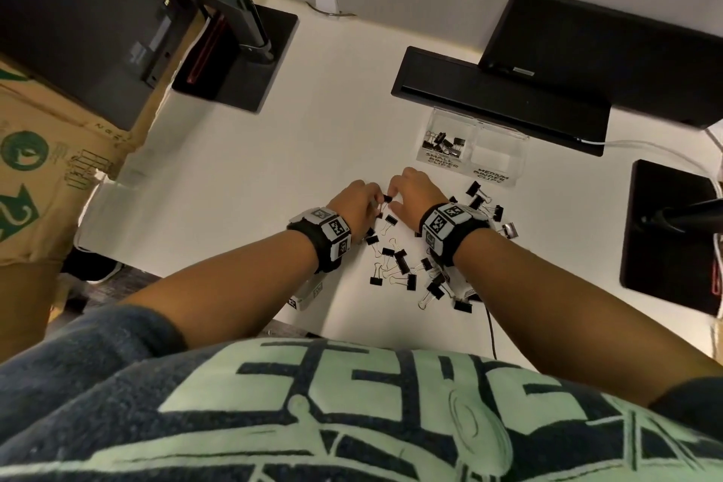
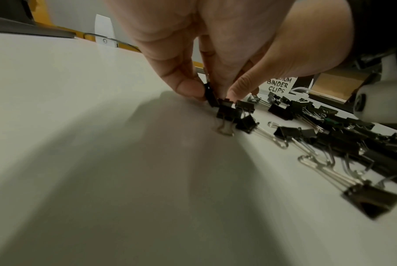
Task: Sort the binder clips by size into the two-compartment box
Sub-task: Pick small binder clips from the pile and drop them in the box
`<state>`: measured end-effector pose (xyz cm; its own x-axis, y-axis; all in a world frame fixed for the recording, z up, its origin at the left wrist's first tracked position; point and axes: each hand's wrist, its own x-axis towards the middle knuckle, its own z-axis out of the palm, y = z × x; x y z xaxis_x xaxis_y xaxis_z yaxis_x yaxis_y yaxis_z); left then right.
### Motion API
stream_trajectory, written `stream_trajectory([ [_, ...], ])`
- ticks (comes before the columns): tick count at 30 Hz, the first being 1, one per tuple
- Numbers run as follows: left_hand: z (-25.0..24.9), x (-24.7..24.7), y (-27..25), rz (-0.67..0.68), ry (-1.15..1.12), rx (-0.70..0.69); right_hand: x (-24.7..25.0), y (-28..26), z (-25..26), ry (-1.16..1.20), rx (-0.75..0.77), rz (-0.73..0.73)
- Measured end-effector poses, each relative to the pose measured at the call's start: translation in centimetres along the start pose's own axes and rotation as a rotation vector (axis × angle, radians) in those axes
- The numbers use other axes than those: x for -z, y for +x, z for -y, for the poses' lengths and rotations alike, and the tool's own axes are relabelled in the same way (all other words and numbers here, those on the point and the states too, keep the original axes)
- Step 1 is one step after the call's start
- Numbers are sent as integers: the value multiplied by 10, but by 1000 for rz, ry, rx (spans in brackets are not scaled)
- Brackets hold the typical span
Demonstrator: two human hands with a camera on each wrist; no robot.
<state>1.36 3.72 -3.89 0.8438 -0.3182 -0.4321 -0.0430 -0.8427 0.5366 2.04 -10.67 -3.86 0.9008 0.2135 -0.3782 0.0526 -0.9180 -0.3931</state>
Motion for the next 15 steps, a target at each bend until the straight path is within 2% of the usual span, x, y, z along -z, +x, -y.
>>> stream_trajectory([
  [6,2,-3,-1,9,32,-54,4,-3,3,24,-25,-50],
  [10,1,-5,-3,8,32,-55,1,-3,5,-15,73,32],
  [15,-2,-7,-4,16,78,-70,-1,-2,4,-52,46,46],
])
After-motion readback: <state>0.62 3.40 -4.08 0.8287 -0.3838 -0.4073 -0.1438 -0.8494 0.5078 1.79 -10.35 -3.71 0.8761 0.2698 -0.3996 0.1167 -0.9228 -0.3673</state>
